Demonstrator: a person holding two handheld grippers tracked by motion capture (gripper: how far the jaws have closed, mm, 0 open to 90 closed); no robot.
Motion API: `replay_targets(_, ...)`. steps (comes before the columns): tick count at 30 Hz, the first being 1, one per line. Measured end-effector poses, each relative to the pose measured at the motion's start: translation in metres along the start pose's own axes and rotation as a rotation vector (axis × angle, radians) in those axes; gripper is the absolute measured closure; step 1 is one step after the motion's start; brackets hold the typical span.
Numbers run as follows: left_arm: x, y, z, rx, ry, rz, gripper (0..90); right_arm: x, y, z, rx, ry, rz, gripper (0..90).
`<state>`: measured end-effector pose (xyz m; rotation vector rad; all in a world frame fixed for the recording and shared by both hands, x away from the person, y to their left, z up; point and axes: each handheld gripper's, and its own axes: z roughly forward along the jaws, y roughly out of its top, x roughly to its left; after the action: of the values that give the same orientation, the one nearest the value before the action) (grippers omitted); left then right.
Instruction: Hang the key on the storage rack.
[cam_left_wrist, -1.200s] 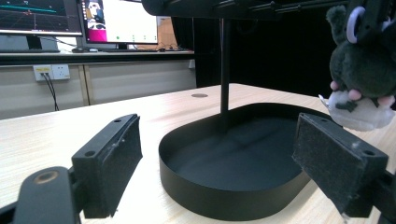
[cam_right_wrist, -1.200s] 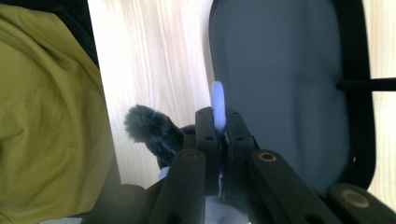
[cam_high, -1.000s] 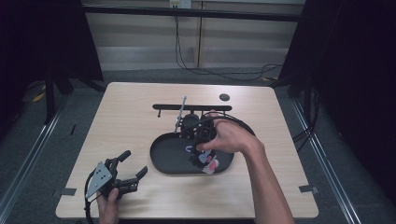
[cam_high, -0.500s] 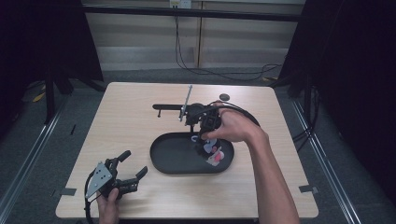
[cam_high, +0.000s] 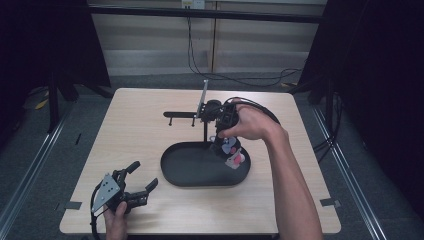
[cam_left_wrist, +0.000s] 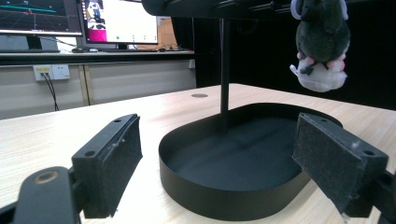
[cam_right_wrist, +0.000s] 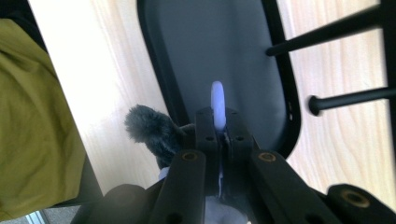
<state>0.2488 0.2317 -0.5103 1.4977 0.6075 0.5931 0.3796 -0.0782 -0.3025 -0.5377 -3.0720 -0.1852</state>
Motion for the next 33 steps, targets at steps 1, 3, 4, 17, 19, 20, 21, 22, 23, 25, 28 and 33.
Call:
replay_targets(1,0.0,0.0,0.0,0.002,0.0,0.001,15.2,-0.001,0.001,-0.001,0.004,0.003,-0.001,87.1)
replay_targets(3,0.0,0.0,0.0,0.001,0.0,0.001,15.2,-0.004,0.002,-0.002,0.004,-0.001,0.004,87.1)
replay_targets(4,0.0,0.0,0.0,0.002,0.0,0.001,15.2,-0.005,0.002,-0.002,0.006,0.004,0.008,87.1)
replay_targets(17,0.0,0.0,0.0,-0.002,-0.003,0.001,15.2,-0.025,0.001,-0.004,0.019,-0.027,0.058,87.1)
replay_targets(19,0.0,0.0,0.0,-0.004,-0.004,-0.002,15.2,-0.026,0.002,-0.003,0.018,-0.029,0.06,87.1)
replay_targets(20,0.0,0.0,0.0,-0.006,-0.004,-0.003,15.2,-0.027,0.001,-0.002,0.028,-0.028,0.071,87.1)
replay_targets(21,0.0,0.0,0.0,-0.005,-0.007,-0.004,15.2,-0.028,0.001,-0.002,0.029,-0.029,0.073,87.0)
replay_targets(22,0.0,0.0,0.001,-0.007,-0.006,-0.005,15.2,-0.03,0.001,-0.001,0.027,-0.03,0.068,87.0)
replay_targets(23,0.0,0.0,0.001,-0.008,-0.006,-0.005,15.2,-0.03,0.001,-0.001,0.031,-0.022,0.069,87.0)
replay_targets(25,0.0,0.0,0.0,-0.006,-0.005,-0.003,15.2,-0.03,0.002,0.0,0.028,-0.025,0.067,87.0)
replay_targets(28,0.0,0.0,0.001,-0.009,-0.006,-0.005,15.2,-0.031,0.004,-0.001,0.014,-0.024,0.064,87.1)
replay_targets(33,0.0,0.0,0.0,-0.006,-0.006,-0.003,15.2,-0.035,0.003,-0.003,0.013,-0.034,0.074,87.0)
